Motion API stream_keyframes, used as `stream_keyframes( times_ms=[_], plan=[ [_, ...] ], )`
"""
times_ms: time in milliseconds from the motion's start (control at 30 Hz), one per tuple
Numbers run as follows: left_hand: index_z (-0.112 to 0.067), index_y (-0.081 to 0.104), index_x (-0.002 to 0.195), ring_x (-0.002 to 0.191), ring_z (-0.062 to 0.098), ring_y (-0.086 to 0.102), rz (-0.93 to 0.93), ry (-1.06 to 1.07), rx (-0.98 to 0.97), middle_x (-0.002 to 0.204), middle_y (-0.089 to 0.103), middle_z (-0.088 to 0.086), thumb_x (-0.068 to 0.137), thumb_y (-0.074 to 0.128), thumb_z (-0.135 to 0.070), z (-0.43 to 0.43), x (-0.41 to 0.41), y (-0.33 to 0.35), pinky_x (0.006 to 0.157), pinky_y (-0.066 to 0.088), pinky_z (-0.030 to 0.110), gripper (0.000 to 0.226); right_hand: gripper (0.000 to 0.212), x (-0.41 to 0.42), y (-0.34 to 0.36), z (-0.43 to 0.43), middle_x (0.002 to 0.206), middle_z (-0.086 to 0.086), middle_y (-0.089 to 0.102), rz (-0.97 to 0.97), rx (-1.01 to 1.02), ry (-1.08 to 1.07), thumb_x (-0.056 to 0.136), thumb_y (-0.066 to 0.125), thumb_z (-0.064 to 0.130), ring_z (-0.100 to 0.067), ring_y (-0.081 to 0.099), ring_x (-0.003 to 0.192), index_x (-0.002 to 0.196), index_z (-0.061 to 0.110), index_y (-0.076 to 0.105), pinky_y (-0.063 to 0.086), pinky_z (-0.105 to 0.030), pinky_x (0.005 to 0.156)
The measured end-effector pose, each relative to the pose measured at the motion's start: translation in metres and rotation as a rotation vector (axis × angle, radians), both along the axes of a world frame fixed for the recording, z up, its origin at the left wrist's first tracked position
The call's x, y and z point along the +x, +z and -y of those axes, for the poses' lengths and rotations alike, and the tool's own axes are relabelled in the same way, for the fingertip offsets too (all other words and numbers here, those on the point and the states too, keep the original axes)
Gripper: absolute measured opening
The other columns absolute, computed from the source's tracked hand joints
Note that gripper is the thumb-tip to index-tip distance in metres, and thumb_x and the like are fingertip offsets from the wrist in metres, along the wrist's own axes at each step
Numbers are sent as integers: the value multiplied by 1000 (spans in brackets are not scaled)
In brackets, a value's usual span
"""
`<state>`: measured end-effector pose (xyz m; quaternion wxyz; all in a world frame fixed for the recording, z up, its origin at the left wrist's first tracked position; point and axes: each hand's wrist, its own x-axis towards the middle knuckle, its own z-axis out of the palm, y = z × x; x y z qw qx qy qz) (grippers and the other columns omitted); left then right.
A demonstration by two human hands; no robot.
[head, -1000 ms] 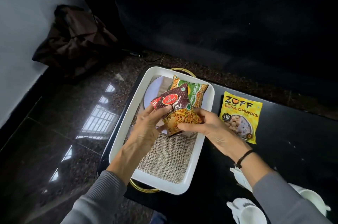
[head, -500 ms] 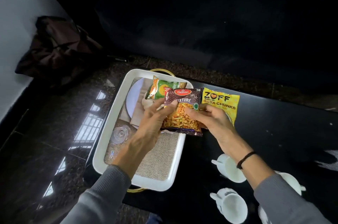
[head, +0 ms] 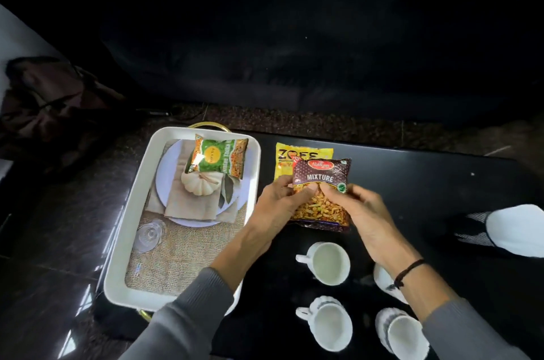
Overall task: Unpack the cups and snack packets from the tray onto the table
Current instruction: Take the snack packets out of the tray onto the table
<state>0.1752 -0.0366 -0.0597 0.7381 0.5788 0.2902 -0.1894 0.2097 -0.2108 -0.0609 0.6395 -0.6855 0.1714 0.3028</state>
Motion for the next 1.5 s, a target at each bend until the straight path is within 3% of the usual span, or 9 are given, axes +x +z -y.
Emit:
stream_keyframes(
  times_ms=[133, 300, 500, 700, 867, 1067, 1200, 1300, 1500],
  plan=[
    [-11, 56, 130, 92, 9, 75, -12, -27, 80, 104, 78, 1, 88, 78, -26, 35, 17, -7, 79, 58, 20, 50, 44, 8, -8, 35, 100, -2, 82, 27, -56, -39, 78, 85, 46, -22, 79, 97, 111, 18, 75, 59, -36, 91],
    [-14, 53, 132, 81, -6, 66, -9, -122, 233, 96, 70, -11, 92, 72, -37, 71, 40, -16, 60, 47, 5, 49, 42, 25, -27, 69, 101, -3, 82, 99, -124, -68, 80, 85, 45, -21, 78, 99, 109, 16, 76, 58, -43, 98],
    [-21, 46, 144, 97, 10, 63, 16, -238, 578, 127, 67, 4, 97, 64, -22, 85, 51, -24, 71, 48, 15, 50, 48, 39, -54, 88, 104, 9, 76, 174, -365, 15, 81, 83, 47, 1, 71, 90, 119, 21, 71, 51, -12, 74],
    [-26, 56, 141, 106, 16, 67, 160, -344, 844, 126, 67, 4, 96, 63, -14, 90, 45, -24, 88, 59, 33, 47, 50, 35, -57, 86, 116, 2, 64, 372, -561, 61, 82, 85, 38, -4, 62, 89, 123, 20, 62, 45, -13, 70],
    [-28, 58, 139, 107, 21, 64, 172, -418, 873, 128, 61, 4, 96, 64, -14, 91, 46, -23, 88, 58, 41, 46, 49, 37, -50, 76, 116, 0, 62, 372, -580, 102, 84, 84, 35, -2, 58, 85, 123, 19, 60, 42, -10, 65],
    [-27, 63, 132, 100, 19, 63, 254, -369, 889, 118, 62, 3, 94, 64, -11, 77, 39, -13, 78, 54, 30, 42, 41, 33, -30, 56, 111, 2, 59, 454, -599, 109, 85, 83, 27, -10, 59, 91, 119, 20, 61, 42, -10, 67],
    [-24, 60, 134, 111, 20, 62, 242, -293, 869, 129, 61, 1, 93, 65, -13, 47, 30, -5, 88, 56, 40, 42, 39, 33, -14, 19, 112, 5, 63, 469, -534, 163, 83, 84, 24, -11, 63, 97, 116, 21, 63, 47, -14, 73],
    [-21, 57, 134, 113, 19, 61, 197, -205, 866, 130, 60, 0, 91, 66, -14, 14, 21, -2, 89, 56, 42, 44, 34, 31, -8, -19, 109, 8, 64, 490, -497, 233, 83, 85, 30, -5, 61, 88, 110, 23, 64, 45, -7, 67],
    [-13, 58, 129, 112, 20, 61, 130, -84, 885, 125, 62, 2, 91, 68, -14, -67, -4, -3, 91, 52, 38, 40, 27, 20, -11, -112, 99, 7, 65, 464, -448, 342, 86, 82, 27, -2, 65, 69, 105, 25, 63, 52, -19, 60]
  ],
)
